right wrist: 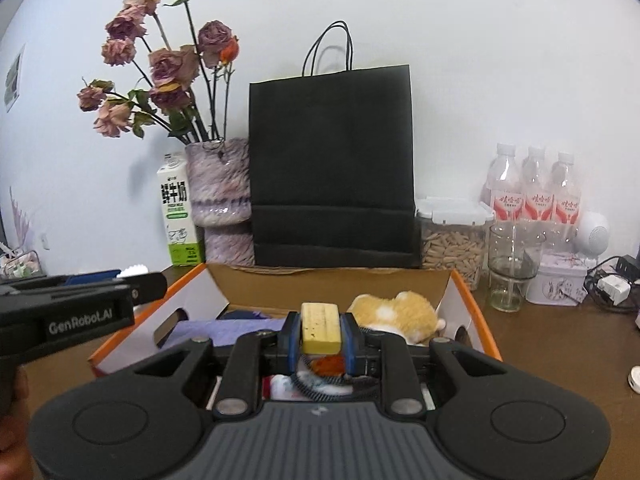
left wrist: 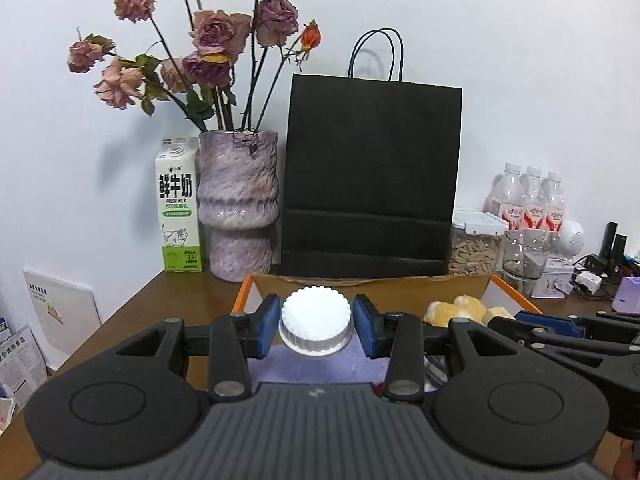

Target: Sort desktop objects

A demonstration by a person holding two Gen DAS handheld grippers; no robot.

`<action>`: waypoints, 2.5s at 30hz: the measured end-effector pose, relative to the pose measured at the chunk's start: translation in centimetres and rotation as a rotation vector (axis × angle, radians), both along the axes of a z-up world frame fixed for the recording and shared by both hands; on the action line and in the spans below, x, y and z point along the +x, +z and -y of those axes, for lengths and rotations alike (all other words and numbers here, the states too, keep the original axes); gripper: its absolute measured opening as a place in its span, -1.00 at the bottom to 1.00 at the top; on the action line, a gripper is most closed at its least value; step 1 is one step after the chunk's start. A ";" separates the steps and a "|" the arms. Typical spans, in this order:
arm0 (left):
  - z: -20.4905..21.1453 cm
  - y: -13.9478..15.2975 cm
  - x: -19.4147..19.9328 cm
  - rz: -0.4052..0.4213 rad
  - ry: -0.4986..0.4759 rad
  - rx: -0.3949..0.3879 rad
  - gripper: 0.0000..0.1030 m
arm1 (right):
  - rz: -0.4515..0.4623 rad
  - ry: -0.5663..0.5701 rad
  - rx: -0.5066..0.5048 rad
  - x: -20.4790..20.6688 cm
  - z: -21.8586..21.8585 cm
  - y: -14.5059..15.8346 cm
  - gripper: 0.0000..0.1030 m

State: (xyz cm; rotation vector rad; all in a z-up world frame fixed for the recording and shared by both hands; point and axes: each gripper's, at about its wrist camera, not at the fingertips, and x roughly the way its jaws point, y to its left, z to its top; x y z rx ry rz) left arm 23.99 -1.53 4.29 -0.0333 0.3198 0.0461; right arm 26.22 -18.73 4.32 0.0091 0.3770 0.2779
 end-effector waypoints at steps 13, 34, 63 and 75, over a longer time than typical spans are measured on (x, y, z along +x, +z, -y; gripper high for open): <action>0.6 -2.8 3.4 -0.076 0.017 0.070 -0.20 | -0.042 -0.010 -0.031 3.5 0.2 -1.3 -0.61; 0.2 -0.8 2.0 -0.048 0.081 0.077 1.00 | 0.004 -0.052 0.005 1.9 0.6 0.8 1.00; 1.1 -0.7 -18.0 -0.006 0.082 0.118 1.00 | 0.032 -0.038 -0.055 -18.6 1.3 1.6 1.00; 1.0 -2.8 -24.4 -0.042 0.100 0.105 1.00 | -0.024 -0.055 -0.043 -25.7 1.6 -0.7 1.00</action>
